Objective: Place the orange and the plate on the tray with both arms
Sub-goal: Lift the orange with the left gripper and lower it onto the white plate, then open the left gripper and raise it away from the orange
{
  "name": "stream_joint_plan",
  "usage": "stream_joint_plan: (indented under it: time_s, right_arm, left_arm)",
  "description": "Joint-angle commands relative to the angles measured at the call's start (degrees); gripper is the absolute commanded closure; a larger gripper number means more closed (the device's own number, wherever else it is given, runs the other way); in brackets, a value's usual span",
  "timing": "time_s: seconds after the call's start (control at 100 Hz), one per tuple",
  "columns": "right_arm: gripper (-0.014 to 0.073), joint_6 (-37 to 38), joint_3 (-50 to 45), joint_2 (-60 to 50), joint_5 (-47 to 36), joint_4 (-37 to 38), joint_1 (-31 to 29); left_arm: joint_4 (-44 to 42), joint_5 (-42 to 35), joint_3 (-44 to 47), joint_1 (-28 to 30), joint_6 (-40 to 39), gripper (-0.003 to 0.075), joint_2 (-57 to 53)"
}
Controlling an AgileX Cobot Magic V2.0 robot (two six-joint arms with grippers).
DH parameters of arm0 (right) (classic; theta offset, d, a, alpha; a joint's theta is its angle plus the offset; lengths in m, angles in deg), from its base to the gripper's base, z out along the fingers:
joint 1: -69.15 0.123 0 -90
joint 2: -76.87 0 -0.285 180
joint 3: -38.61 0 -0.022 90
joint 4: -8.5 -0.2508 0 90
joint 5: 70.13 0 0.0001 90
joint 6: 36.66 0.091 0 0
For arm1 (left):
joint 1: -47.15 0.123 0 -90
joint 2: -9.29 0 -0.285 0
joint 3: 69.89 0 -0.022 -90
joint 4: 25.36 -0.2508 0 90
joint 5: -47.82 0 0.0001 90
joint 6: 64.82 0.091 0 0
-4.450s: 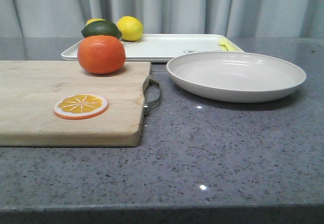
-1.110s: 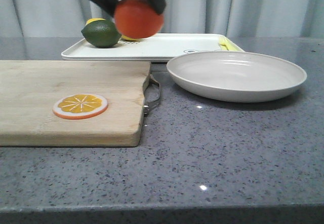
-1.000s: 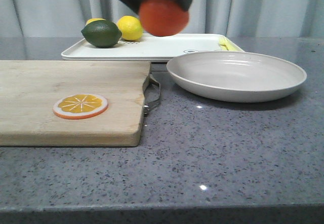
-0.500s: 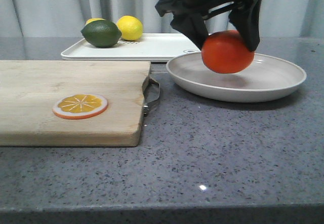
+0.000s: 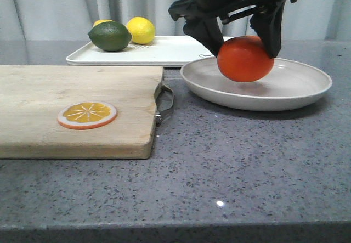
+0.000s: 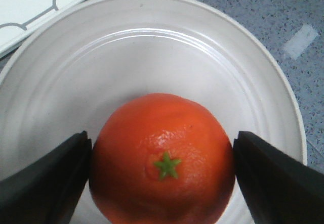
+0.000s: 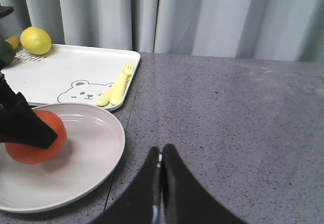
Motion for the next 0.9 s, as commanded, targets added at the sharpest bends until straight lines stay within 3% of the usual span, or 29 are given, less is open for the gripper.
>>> stream_joint_plan:
  time_s: [0.0,0.21,0.57,0.71,0.89]
  right_arm:
    - [0.0652,-0.6,1.9,0.9,-4.3,0.1,0.1]
    - [0.0652,-0.6,1.9,0.9,-4.2,0.1,0.1]
    - [0.0652,-0.6,1.9,0.9,-3.0,0.1,0.1]
    - [0.0652,-0.6,1.9,0.9,-3.8,0.1,0.1]
    - [0.0652,-0.6,1.9,0.9,-5.7,0.1,0.1]
  left_arm:
    - [0.9,-2.6,-2.2,-0.4,0.0,0.017,-3.2]
    - [0.9,-2.7,-2.3,-0.4,0.0,0.0109,-3.2]
    - [-0.2,1.4,-6.8,-0.4,0.0,0.012,-3.9]
    - [-3.5,3.6,-6.8,-0.4,0.0,0.025,-6.6]
    - [-3.7,4.7,-6.2,0.8,0.0,0.0503,-11.3]
